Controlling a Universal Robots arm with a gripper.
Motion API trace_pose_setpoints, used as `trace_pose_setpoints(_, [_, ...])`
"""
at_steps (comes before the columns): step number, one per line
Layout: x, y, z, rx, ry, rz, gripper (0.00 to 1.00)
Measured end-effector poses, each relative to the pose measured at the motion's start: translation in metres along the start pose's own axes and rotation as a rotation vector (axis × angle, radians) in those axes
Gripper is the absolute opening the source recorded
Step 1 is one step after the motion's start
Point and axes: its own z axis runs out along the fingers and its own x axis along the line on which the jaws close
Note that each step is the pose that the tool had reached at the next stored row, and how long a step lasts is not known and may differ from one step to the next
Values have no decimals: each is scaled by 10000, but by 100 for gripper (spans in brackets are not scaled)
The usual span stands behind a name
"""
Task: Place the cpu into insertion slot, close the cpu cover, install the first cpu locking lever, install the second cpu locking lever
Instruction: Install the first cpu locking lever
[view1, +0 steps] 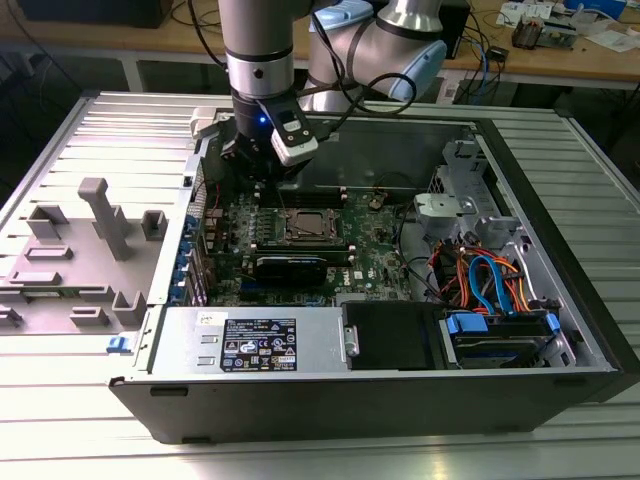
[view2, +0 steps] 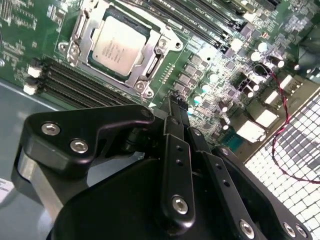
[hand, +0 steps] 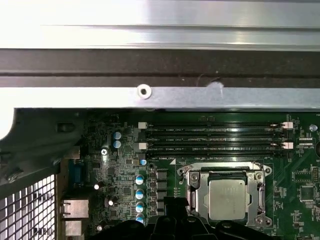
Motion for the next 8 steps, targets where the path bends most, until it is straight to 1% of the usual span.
trace_pose_setpoints(1, [1, 0, 2, -10, 0, -242, 11])
trace_pose_setpoints(2, [8, -1, 1, -12, 0, -317, 11])
trace_pose_setpoints(3, [25, 0, 0, -23, 0, -343, 11])
trace_pose_setpoints(5, [36, 1, 0, -63, -3, -342, 11])
trace_pose_setpoints(8, [44, 10, 0, -64, -3, -343, 11])
